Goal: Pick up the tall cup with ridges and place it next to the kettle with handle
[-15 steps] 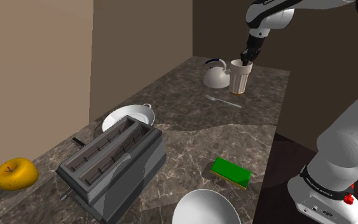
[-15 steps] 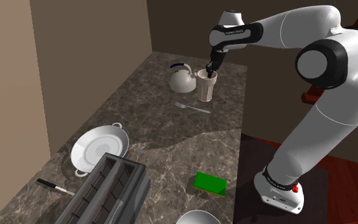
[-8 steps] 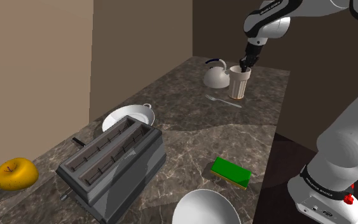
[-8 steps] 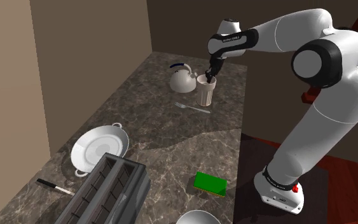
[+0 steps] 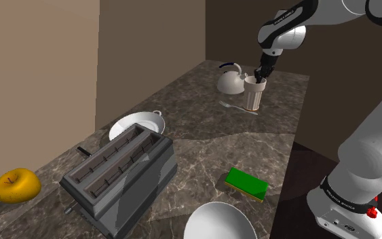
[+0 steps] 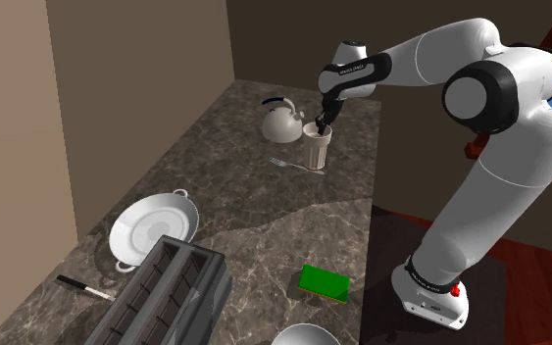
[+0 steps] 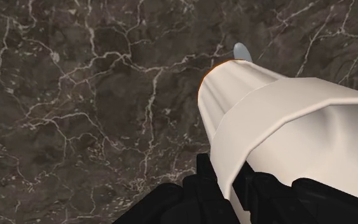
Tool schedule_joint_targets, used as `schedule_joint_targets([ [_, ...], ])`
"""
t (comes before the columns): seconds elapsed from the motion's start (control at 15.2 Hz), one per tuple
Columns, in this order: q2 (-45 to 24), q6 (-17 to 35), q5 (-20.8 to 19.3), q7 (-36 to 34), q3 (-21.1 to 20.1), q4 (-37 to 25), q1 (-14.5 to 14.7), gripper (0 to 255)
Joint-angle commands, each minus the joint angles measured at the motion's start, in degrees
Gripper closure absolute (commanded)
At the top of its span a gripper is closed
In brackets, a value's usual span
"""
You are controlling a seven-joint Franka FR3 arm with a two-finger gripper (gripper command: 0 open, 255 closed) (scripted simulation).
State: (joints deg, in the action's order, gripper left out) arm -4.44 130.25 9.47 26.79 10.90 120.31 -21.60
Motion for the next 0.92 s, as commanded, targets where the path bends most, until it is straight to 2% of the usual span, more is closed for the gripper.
schedule_joint_targets([
  [0.0, 0.0, 0.1, 0.0, 0.0, 0.0, 0.1, 0.0, 255],
  [0.26, 0.0, 0.1, 0.0, 0.0, 0.0, 0.1, 0.0, 255],
  [0.33, 0.0, 0.1, 0.0, 0.0, 0.0, 0.1, 0.0, 0],
  [0.66, 0.0, 0.1, 0.0, 0.0, 0.0, 0.1, 0.0, 0],
  [0.86, 3.1, -5.1, -1.3, -0.8, 0.3, -2.1, -0.2, 0],
])
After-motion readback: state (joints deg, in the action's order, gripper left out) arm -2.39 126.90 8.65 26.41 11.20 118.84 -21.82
